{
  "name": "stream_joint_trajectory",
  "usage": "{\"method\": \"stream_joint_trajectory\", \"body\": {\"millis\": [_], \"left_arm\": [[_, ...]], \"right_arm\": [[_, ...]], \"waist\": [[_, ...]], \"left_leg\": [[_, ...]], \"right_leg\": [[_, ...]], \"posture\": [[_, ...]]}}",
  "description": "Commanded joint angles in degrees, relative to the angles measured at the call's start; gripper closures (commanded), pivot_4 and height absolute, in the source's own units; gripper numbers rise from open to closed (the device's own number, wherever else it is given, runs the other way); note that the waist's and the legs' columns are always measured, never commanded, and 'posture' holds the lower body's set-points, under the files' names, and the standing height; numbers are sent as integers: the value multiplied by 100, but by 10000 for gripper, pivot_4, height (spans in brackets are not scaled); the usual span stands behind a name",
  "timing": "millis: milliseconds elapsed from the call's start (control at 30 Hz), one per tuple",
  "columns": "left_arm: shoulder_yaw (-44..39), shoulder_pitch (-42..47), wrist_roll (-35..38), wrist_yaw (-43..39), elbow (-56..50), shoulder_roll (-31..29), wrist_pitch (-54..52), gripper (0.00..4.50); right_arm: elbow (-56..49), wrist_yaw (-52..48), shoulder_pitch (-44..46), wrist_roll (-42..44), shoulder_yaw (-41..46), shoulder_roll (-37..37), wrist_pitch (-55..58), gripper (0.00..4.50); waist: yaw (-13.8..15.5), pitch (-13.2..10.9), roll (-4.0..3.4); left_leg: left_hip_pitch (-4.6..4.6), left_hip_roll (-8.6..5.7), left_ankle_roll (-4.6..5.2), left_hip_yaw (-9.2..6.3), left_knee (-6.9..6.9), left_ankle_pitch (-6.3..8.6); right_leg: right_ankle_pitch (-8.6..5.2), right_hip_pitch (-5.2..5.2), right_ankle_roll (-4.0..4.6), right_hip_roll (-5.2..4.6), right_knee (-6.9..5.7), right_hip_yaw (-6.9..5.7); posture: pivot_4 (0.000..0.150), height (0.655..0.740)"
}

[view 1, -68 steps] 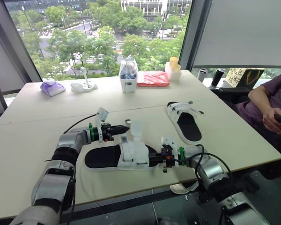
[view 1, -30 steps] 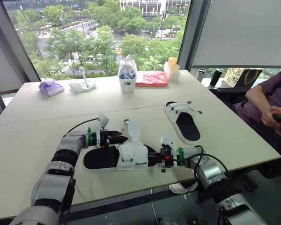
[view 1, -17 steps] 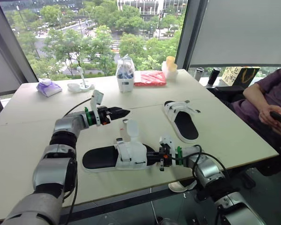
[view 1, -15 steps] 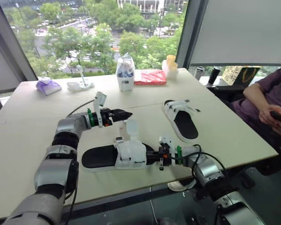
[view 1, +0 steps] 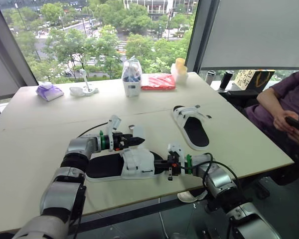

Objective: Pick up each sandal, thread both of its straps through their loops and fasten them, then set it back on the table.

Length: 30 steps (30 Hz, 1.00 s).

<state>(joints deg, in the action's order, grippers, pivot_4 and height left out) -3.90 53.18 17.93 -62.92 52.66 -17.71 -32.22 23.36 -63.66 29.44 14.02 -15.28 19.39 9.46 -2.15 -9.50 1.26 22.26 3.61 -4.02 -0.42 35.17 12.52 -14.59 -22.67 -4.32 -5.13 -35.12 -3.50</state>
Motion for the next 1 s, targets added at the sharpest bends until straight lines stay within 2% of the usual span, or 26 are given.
{"method": "stream_joint_trajectory", "body": {"millis": [33, 133, 267, 400, 467, 533, 700, 733, 900, 1000], "left_arm": [[-405, 518, 174, 434, 668, 276, 250, 535], [-1059, 1005, 480, 1125, 1532, 524, 412, 535], [-1828, 1435, 801, 2101, 2136, 666, 741, 535], [-2093, 1674, 709, 2544, 2342, 772, 1083, 535], [-2106, 1760, 608, 2613, 2373, 809, 1177, 5897], [-2094, 1797, 531, 2606, 2388, 826, 1230, 13713], [-1997, 1838, 331, 2361, 2392, 832, 1208, 40456], [-1994, 1827, 303, 2327, 2388, 818, 1216, 44578], [-2029, 1797, 244, 2081, 2361, 674, 1178, 44578], [-1981, 1812, 188, 1786, 2318, 575, 1160, 44578]], "right_arm": [[627, 231, -308, -529, -270, 105, 304, 45000], [600, 238, -300, -537, -299, 80, 334, 45000], [532, 248, -305, -593, -370, 92, 326, 45000], [466, 281, -335, -616, -376, 142, 323, 45000], [401, 299, -376, -608, -359, 163, 345, 45000], [342, 305, -414, -603, -348, 179, 363, 45000], [19, 461, -563, -473, -178, 204, 408, 45000], [-99, 472, -578, -416, -127, 216, 461, 45000], [-900, 350, -641, -245, 2, 443, 690, 45000], [-1373, 232, -667, -233, -34, 656, 759, 45000]], "waist": [[11, 0, 3], [5, 0, 4], [-28, -1, 5], [-23, -1, 6], [-22, -1, 6], [-22, -1, 6], [-13, -1, 6], [-9, -1, 6], [58, -12, 2], [151, -14, -1]], "left_leg": [[5, 0, 1, 0, 0, -1], [6, 0, 1, -1, 0, -1], [7, 0, 2, -1, -6, -1], [7, 0, 2, -3, -9, -1], [7, 0, 1, -3, -9, 0], [7, 0, 0, -2, -9, 1], [9, -1, -2, -2, -13, 2], [9, -2, -2, -2, -13, 2], [35, -5, -1, -2, -18, 2], [81, -6, -2, -3, -18, 7]], "right_leg": [[2, -1, 0, 1, 0, -1], [6, -5, 0, 3, -1, -2], [11, -8, -8, 3, -3, -2], [32, -10, -23, 7, -6, -2], [33, -10, -19, 7, -6, -3], [28, -10, -11, 7, -5, -2], [29, -11, -10, 7, -5, -3], [29, -11, -10, 6, -5, -3], [39, -36, -11, 6, -5, -2], [58, -80, -20, 9, -7, -2]], "posture": [[1500, 7400], [1500, 7400], [1500, 7400], [1500, 7400], [1500, 7400], [1500, 7400], [1500, 7400], [1500, 7400], [1500, 7400], [1500, 7400]]}}
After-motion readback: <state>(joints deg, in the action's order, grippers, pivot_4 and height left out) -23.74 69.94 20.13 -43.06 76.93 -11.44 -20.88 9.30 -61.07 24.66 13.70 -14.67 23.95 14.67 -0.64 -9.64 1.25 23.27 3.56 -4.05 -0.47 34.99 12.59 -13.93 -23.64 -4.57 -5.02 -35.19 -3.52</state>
